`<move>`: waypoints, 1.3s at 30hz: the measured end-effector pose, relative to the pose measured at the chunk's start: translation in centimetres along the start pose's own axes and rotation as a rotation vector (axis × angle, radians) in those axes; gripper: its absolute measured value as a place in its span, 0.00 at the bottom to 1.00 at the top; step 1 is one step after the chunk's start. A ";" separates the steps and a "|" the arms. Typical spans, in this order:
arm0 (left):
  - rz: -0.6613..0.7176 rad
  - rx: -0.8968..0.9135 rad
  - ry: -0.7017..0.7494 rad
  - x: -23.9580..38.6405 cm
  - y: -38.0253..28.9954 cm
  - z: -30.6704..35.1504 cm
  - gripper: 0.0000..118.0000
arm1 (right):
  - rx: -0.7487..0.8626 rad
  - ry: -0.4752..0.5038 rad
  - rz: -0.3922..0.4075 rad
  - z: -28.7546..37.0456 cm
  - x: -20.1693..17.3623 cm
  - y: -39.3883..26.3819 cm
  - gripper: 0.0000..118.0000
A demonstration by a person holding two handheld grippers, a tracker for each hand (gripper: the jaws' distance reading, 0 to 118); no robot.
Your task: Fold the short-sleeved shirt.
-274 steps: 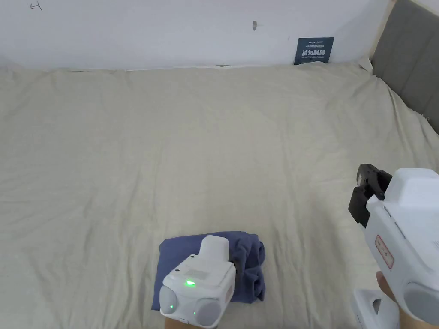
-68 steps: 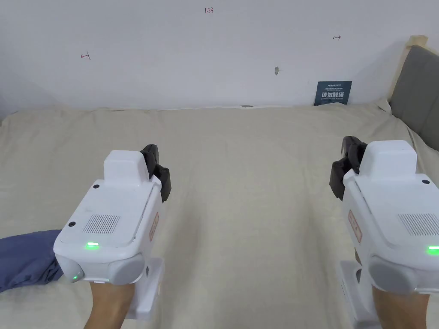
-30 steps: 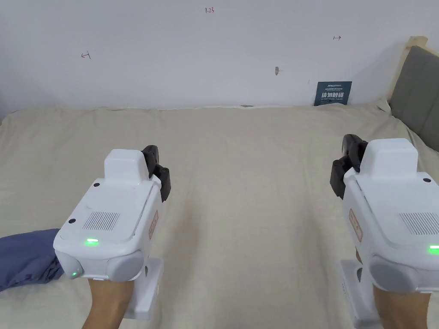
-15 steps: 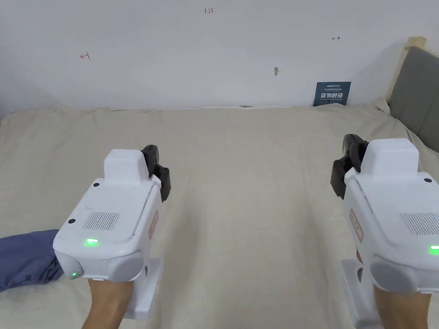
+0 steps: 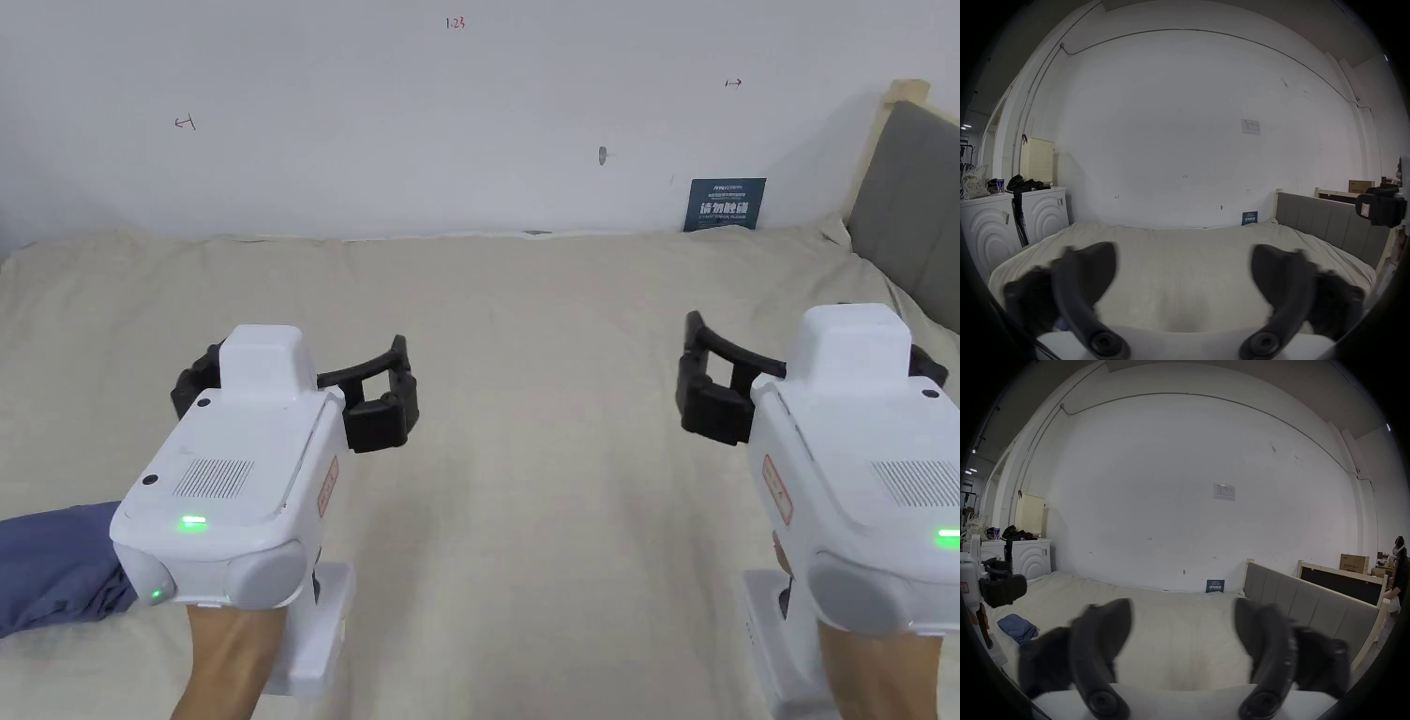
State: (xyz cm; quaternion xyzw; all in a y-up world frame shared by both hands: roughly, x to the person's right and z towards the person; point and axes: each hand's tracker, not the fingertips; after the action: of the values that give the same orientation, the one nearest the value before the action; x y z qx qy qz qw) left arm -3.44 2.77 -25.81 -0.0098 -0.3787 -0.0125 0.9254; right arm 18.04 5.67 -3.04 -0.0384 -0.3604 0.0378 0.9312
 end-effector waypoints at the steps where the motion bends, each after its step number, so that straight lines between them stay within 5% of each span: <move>1: -0.002 0.006 0.004 0.0 -0.1 0.1 1.00 | -0.001 0.000 -0.002 0.0 0.0 0.0 0.97; 39: 0.003 0.024 0.032 0.1 0.1 0.5 1.00 | 0.018 0.001 -0.008 0.2 -0.3 0.2 1.00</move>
State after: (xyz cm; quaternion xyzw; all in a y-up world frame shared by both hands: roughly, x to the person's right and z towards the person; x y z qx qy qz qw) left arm -3.67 2.86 -25.40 0.0008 -0.3637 -0.0066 0.9315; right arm 17.65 5.85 -3.11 -0.0283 -0.3597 0.0372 0.9319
